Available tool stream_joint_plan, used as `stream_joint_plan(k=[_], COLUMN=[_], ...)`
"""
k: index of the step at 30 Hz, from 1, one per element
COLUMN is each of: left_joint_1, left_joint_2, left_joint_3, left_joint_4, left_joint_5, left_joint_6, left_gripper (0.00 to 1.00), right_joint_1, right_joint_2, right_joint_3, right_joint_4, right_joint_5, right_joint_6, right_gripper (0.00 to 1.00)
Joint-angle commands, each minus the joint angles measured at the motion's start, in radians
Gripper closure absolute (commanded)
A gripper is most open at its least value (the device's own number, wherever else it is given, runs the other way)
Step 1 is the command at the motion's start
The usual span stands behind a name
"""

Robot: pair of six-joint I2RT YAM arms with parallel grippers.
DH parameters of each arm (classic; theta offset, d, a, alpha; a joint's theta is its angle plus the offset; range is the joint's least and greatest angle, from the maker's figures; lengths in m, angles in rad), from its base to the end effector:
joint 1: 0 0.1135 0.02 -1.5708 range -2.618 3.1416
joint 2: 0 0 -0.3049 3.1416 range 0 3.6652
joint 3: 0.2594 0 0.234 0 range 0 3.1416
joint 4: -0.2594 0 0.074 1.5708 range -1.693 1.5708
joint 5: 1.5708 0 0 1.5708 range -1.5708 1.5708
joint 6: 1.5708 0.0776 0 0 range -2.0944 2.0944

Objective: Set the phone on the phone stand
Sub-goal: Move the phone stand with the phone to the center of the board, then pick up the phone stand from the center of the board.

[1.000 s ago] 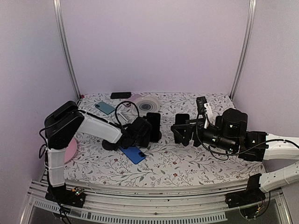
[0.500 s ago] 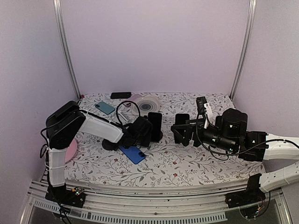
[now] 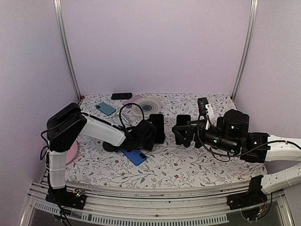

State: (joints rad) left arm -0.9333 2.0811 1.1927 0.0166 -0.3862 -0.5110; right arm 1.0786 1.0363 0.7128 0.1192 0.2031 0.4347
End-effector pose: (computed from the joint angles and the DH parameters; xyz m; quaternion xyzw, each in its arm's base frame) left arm 0.2925 -0.3458 0.1302 0.1290 0.9154 -0.0868 0.3714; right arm 0.1296 0.2086 0.3305 -0.1834 0.7521 0.3740 0.5107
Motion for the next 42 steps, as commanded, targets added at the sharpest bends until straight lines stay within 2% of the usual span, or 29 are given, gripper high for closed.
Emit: stream_joint_plan(k=[1, 11, 23, 30, 36, 42], left_joint_1=[-0.024, -0.022, -0.016, 0.044, 0.110, 0.129], left_joint_2=[0.002, -0.103, -0.352, -0.526, -0.719, -0.806], left_joint_3=[0.010, -0.016, -0.098, -0.172, -0.294, -0.350], left_joint_4=[-0.017, -0.068, -0.133, -0.223, -0.311, -0.387], left_joint_5=[0.032, -0.005, -0.057, -0.093, -0.103, -0.152], left_joint_6=[-0.015, -0.033, -0.087, -0.166, -0.266, -0.371], left_gripper=[1.00, 1.00, 0.87, 0.71, 0.62, 0.33], right_joint_1=[-0.005, -0.005, -0.005, -0.005, -0.005, -0.005], right_joint_2=[-0.005, -0.004, 0.022, 0.064, 0.129, 0.199], right_joint_3=[0.008, 0.005, 0.022, 0.050, 0.084, 0.120], right_joint_4=[-0.004, -0.004, -0.016, -0.019, -0.047, -0.046], right_joint_5=[-0.006, -0.004, -0.032, -0.068, -0.128, -0.178], right_joint_6=[0.016, 0.013, 0.010, -0.001, -0.021, -0.033], right_gripper=[0.01, 0.01, 0.01, 0.01, 0.01, 0.01])
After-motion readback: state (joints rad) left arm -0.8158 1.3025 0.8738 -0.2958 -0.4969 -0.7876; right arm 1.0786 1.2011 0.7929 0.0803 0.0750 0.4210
